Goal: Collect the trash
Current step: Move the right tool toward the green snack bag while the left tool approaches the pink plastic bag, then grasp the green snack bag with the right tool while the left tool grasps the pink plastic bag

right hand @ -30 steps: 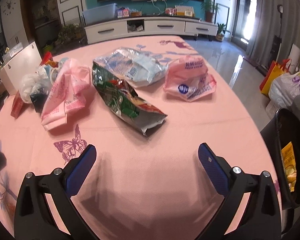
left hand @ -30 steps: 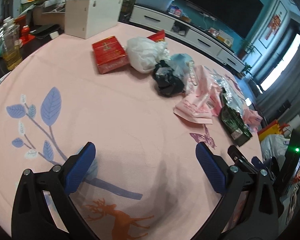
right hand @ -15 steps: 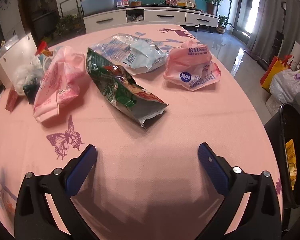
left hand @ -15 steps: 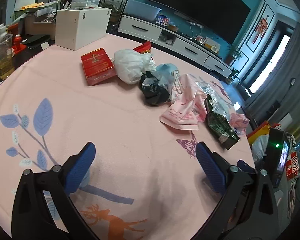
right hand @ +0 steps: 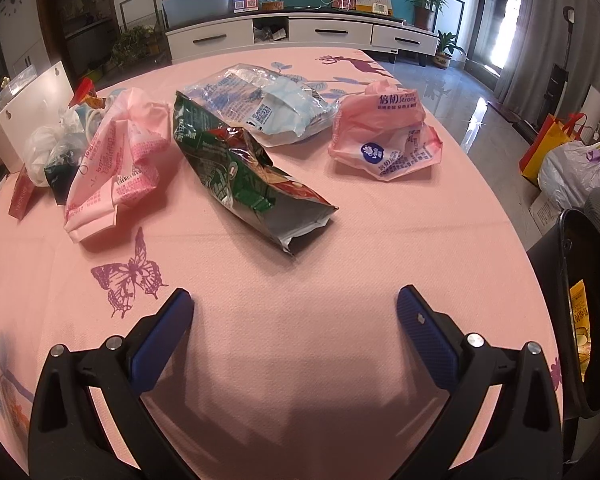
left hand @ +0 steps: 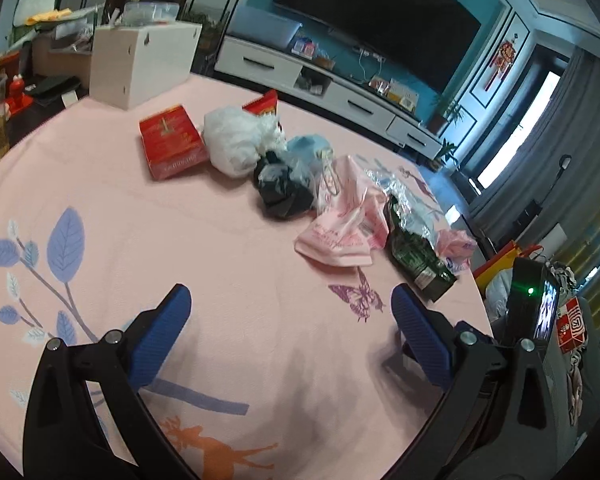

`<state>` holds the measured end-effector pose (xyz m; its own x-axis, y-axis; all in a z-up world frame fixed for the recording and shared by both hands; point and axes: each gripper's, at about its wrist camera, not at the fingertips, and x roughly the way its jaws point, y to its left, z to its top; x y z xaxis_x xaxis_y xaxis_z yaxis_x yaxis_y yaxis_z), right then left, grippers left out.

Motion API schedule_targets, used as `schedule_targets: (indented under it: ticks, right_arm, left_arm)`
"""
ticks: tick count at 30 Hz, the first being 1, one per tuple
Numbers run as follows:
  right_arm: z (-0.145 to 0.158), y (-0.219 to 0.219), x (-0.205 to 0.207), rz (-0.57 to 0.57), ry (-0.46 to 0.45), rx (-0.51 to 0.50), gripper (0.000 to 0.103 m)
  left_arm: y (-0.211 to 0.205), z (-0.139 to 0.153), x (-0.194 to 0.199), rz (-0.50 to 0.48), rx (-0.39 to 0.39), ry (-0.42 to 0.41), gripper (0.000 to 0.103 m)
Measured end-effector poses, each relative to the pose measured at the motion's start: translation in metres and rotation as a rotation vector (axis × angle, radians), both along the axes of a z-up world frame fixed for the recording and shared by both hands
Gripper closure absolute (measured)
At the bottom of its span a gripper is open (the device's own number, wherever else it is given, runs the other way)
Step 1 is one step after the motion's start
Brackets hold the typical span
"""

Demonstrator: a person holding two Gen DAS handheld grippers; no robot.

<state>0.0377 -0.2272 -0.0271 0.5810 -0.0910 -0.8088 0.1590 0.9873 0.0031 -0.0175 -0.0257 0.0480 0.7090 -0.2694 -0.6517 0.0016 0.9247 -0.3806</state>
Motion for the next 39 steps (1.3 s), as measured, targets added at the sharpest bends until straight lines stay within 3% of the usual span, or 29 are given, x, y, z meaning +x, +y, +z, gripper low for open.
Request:
schedule_targets:
  ticks: [7, 16, 20, 26, 28, 30, 34, 39]
  right_arm:
    - [0.0, 0.0, 0.0, 0.0, 0.001, -0.003, 0.003]
    - [0.0, 0.0, -0.001, 0.0, 0.002, -0.004, 0.003]
    - [0.0, 0.0, 0.0, 0.0, 0.002, -0.004, 0.003]
    - [0.0, -0.001, 0.0, -0.001, 0.017, -0.003, 0.003]
    - [0.003, -0.003, -0.001, -0.014, 0.04, -0.01, 0.003]
    - [0.013, -0.006, -0.005, -0.012, 0.006, -0.007, 0.003]
    - [0.047, -0.012, -0.019, 0.017, -0.112, 0.007, 0.003]
    - [0.078, -0.021, -0.016, 0.082, -0.162, 0.043, 0.012]
  left_arm:
    - [0.004, -0.001, 0.005, 0.028, 0.006, 0.036, 0.003]
    - [0.014, -0.016, 0.011, 0.012, -0.159, 0.101, 0.003]
    - [0.011, -0.016, 0.012, 0.003, -0.122, 0.103, 0.003]
    - [0.004, -0.01, 0.012, -0.022, 0.015, 0.107, 0.003]
    - [0.006, -0.011, 0.014, 0.01, 0.075, 0.141, 0.003]
    - [0.007, -0.014, 0.019, 0.026, 0.137, 0.183, 0.003]
    - [0.018, -0.012, 0.025, 0.023, 0.134, 0.205, 0.003]
    - [0.035, -0.001, 0.027, 0.014, 0.023, 0.186, 0.003]
